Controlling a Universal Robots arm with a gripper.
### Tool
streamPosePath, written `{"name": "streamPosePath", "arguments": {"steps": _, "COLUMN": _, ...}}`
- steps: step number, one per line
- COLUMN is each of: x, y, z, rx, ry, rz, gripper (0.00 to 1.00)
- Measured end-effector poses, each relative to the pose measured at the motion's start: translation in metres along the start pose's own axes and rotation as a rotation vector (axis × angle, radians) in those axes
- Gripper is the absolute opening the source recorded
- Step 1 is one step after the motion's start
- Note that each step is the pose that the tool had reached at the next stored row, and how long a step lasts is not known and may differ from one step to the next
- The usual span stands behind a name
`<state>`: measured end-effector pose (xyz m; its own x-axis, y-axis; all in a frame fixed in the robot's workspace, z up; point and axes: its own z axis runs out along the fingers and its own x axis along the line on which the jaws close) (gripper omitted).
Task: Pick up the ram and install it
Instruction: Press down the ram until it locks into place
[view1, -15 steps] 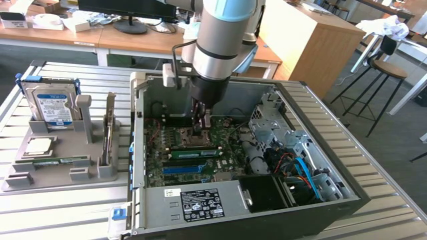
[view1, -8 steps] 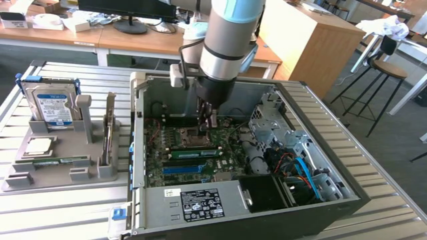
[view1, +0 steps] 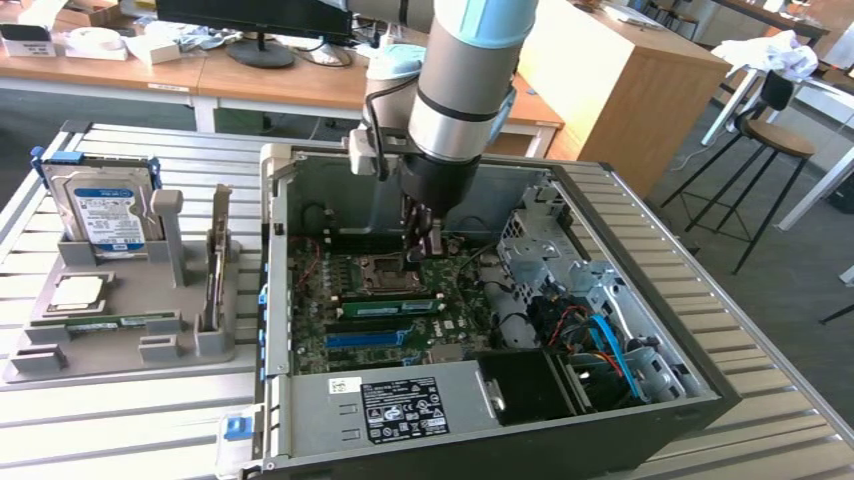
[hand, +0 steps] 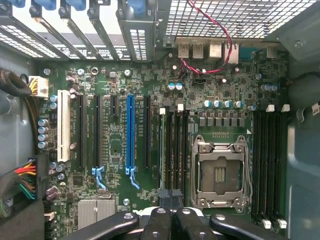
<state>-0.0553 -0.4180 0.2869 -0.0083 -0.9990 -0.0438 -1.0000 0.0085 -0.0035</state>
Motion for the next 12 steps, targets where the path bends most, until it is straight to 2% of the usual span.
{"name": "streamPosePath", "arguments": {"steps": 6, "x": 0.0, "y": -0.0001, "z": -0.0028, "rx": 0.0, "ry": 0.0, "rz": 0.0, "gripper": 0.1}}
{"name": "streamPosePath", "arguments": {"steps": 12, "x": -0.001, "y": -0.0001, "z": -0.0139, "rx": 0.0001, "ry": 0.0, "rz": 0.0, "gripper": 0.1}}
